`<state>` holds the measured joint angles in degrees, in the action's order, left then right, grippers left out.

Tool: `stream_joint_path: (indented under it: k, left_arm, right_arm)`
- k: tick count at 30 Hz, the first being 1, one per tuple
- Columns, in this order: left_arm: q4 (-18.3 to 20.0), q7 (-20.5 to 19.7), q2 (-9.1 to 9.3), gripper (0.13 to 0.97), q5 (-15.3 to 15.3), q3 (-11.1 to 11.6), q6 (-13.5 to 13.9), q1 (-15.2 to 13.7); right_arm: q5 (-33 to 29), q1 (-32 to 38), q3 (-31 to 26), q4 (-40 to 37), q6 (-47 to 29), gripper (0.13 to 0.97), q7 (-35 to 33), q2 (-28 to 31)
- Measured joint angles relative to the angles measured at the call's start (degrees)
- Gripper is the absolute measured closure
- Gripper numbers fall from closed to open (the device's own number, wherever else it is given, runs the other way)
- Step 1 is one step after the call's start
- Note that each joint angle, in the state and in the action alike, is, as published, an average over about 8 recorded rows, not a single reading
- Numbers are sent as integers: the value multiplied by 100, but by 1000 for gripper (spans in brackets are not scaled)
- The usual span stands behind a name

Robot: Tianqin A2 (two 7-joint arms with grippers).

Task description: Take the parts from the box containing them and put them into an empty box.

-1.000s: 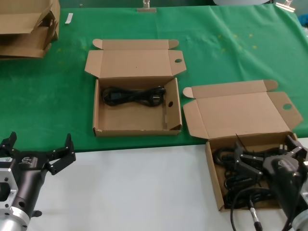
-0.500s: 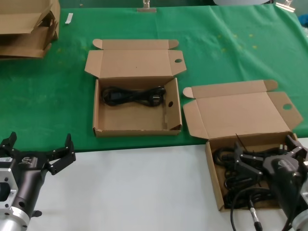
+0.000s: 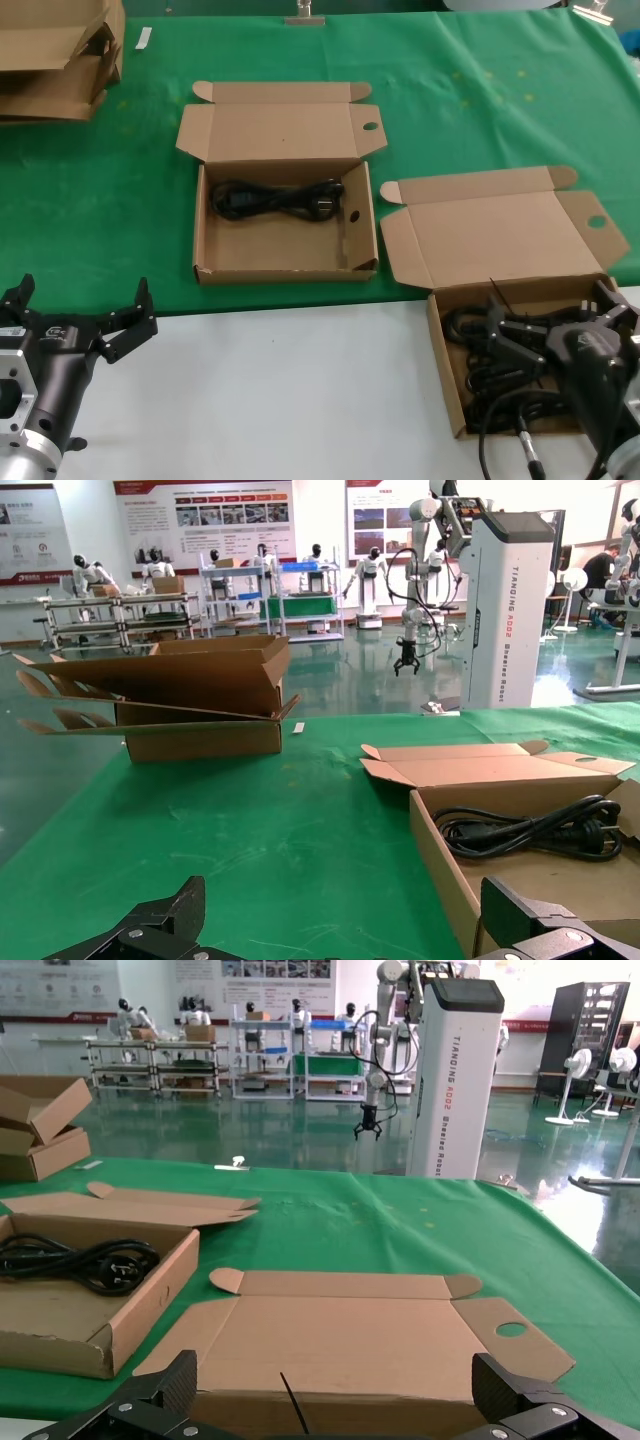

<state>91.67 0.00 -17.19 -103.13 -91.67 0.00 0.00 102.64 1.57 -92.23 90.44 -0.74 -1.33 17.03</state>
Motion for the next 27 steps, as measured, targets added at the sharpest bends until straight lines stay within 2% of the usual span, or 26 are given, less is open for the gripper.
stream_joint_path:
  k: [27]
  left_arm:
    - [0, 0, 0, 132, 0, 0, 0, 0]
  right_arm:
    - [0, 0, 0, 0, 0, 129, 0, 0]
